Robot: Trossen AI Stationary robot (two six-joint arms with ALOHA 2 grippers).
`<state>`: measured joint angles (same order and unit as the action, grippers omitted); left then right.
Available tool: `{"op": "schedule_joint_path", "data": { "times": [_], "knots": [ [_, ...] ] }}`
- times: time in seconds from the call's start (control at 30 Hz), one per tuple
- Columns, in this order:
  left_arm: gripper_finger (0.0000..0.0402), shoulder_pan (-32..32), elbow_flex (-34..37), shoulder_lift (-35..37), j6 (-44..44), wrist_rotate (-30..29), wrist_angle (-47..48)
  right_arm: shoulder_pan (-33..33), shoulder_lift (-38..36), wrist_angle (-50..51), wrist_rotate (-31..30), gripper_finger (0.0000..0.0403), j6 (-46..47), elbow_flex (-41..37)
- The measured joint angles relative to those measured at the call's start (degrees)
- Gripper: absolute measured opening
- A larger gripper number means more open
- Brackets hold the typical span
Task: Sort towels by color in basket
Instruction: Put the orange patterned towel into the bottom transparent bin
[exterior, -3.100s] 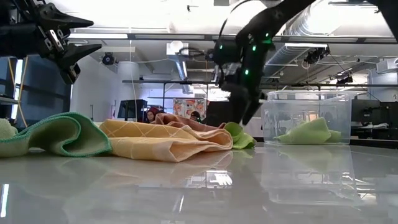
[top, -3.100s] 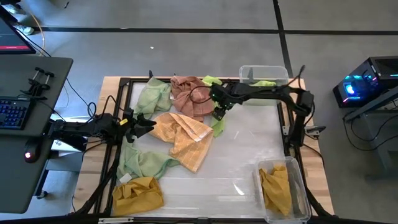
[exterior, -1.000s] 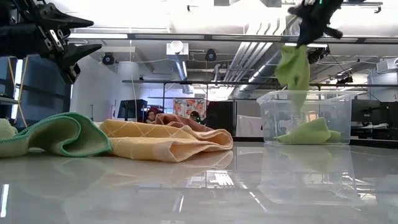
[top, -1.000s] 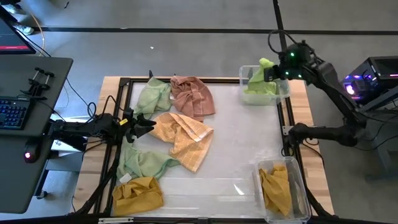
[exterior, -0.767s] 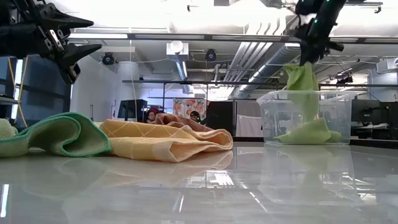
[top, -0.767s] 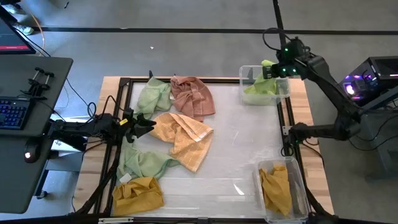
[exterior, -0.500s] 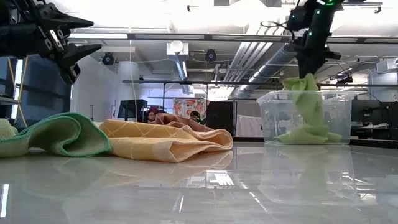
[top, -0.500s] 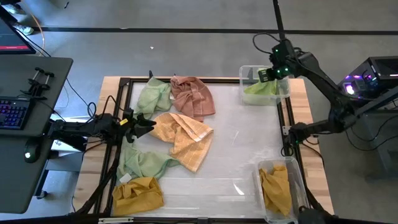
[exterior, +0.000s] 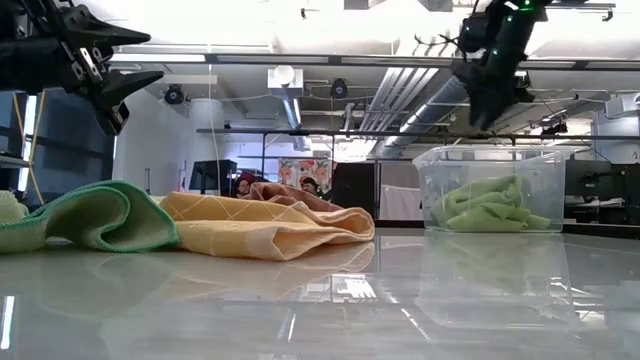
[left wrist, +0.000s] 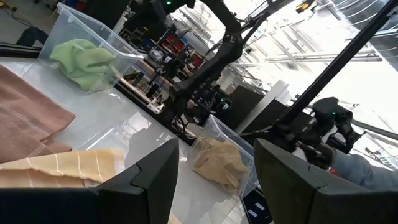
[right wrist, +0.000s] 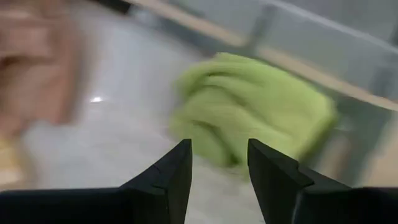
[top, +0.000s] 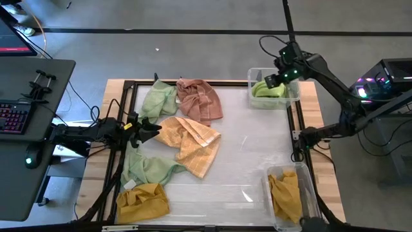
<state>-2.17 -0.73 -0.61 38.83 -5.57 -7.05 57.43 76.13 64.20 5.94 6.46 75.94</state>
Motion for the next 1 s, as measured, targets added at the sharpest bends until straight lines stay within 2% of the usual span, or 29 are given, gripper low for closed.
{"op": "schedule_joint_path", "data": {
  "times": [0.07, 0.13, 0.4, 0.53, 0.63, 0.73, 0.9, 1.0],
  "knots": [
    [0.0195, 0.0, 0.0, 0.0, 0.0, 0.0, 0.0, -3.2, -0.5, -2.0, 4.5, 0.0149, 0.1, 0.0],
    [0.0195, 0.0, 0.0, 0.0, 0.0, 0.0, 0.0, -8.2, -1.1, -5.0, 6.4, 0.0149, 0.8, 0.0],
    [0.0195, 0.0, 0.0, 0.0, 0.0, 0.0, 0.0, -30.5, -0.2, -24.1, 6.5, 0.0149, 2.5, 0.0],
    [0.0195, 0.0, 0.0, 0.0, 0.0, 0.0, 0.0, -38.3, 3.5, -34.4, 6.0, 0.0149, 1.5, 0.1],
    [0.0195, 0.0, 0.0, 0.0, 0.0, 0.0, 0.0, -42.2, 8.2, -37.9, 5.4, 0.0155, 2.4, 0.1],
    [0.0195, 0.0, 0.0, 0.0, 0.0, 0.0, 0.0, -45.2, 13.8, -39.0, 5.4, 0.0178, 2.5, 0.1],
    [0.0195, 0.0, 0.0, 0.0, 0.0, 0.0, 0.0, -48.9, 23.6, -44.7, 5.5, 0.0239, 2.3, 0.1],
    [0.0195, 0.0, 0.0, 0.0, 0.0, 0.0, 0.0, -51.0, 29.6, -50.3, 5.9, 0.0268, -1.7, 0.1]
  ]
}}
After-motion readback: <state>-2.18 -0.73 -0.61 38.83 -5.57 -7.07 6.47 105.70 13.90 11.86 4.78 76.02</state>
